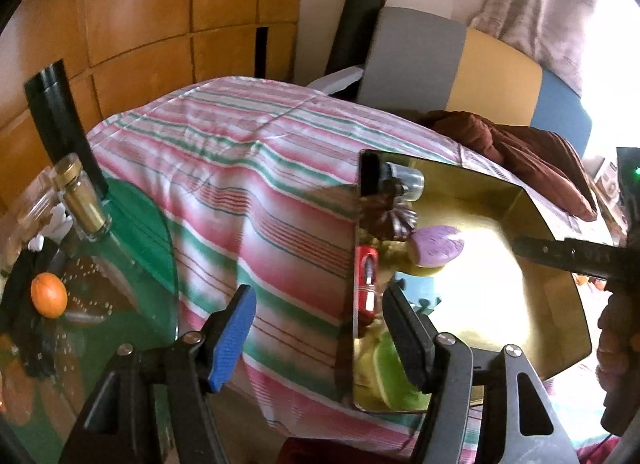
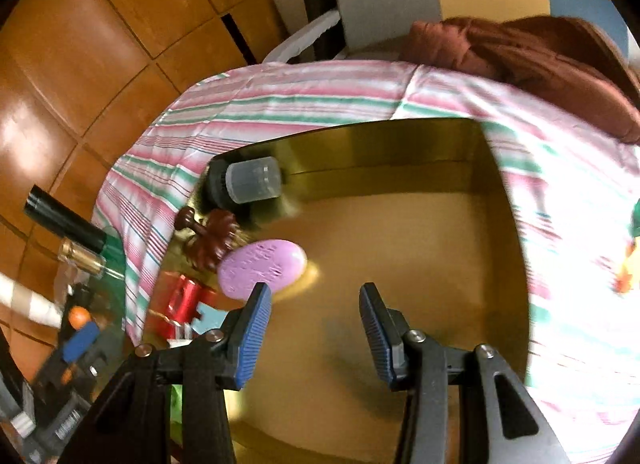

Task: Organize rigid objects
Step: 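Move both tools back over the remaining toys on the bed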

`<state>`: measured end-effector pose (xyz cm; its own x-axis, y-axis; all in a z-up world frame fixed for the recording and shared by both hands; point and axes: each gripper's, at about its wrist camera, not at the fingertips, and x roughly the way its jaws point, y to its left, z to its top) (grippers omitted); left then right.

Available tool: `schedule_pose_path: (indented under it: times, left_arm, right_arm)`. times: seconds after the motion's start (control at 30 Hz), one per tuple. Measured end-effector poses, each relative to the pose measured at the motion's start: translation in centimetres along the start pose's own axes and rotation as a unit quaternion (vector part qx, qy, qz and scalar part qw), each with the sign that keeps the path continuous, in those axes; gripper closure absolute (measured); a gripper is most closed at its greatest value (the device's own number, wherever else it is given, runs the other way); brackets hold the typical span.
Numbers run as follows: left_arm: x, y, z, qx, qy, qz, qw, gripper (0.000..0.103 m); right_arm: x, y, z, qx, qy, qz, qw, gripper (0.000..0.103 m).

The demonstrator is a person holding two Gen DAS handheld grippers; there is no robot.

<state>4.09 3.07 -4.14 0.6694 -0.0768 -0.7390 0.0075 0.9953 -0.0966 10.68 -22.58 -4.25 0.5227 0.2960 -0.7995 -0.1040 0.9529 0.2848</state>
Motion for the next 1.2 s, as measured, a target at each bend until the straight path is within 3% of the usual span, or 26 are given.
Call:
schedule_pose_path:
  times: [0.37,0.73,0.9,1.03,1.2]
  left_arm:
    - [-1.1,-3.6,0.2,0.046,-0.006,-0.018,0.9988,0.036]
    - [-1.2,-7.5,0.2,0.093,0.000,-0.038,0.9949,0.034]
    - [-1.2,-10.2,0.4,0.121,0.002,-0.054,0.9912,0.034]
    - [-1.4,-12.6,0.5,0.146,0.000,-0.065,0.9872,0.034]
    - [-1.1,-15.5,0.7,0.172,0.010,-0.077,0.9821,0.034]
  right_arm:
    - [-5.8,-3.8,-2.7,-0.046,-0.062,-0.068,0.995,0.057]
    - [-10.5,-13.5,-3.5,0.012,-0.088,-0.149,0.985,0.057]
    - [-12.8,-20.5,-4.1,0.074,-0.102,-0.204,0.971,0.057]
    - [-13.7,-27.0,-5.8,0.133,-0.100,-0.257,0.952,0.057]
    - [-14.4,-33.2,-9.0,0.212,-0.104,-0.281,0.930,0.057]
